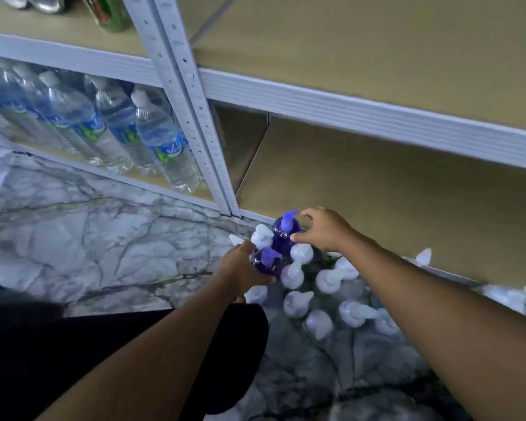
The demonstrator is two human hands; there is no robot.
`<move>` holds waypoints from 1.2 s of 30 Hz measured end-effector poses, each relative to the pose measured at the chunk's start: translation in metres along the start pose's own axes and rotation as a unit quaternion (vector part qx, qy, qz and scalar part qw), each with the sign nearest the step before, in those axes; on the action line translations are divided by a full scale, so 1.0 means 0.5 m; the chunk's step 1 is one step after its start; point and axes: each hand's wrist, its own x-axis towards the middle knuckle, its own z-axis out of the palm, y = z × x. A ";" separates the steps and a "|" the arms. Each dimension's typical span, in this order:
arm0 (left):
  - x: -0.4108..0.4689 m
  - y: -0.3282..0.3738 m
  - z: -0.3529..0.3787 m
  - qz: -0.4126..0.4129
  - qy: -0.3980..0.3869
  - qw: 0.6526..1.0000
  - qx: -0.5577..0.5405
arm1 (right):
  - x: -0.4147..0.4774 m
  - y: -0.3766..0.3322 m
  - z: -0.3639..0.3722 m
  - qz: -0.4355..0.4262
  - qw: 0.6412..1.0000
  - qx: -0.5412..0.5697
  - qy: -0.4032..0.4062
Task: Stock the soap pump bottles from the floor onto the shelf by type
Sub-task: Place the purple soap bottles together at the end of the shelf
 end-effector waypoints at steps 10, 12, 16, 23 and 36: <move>0.069 -0.021 0.039 0.054 -0.024 0.996 0.068 | 0.112 0.029 0.054 0.034 0.995 0.030 -0.085; 0.077 -0.022 0.044 0.047 -0.022 0.996 0.072 | 0.123 0.030 0.064 0.038 0.995 0.034 -0.085; 0.091 -0.032 0.054 0.054 -0.022 0.994 0.095 | 0.140 0.028 0.084 0.048 0.995 0.049 -0.079; 0.099 -0.028 0.064 0.036 -0.018 0.988 0.151 | 0.147 0.021 0.097 0.058 0.995 0.066 -0.044; 0.034 0.077 -0.028 0.066 0.040 0.988 0.136 | -0.030 0.018 -0.047 -0.007 0.975 0.188 0.117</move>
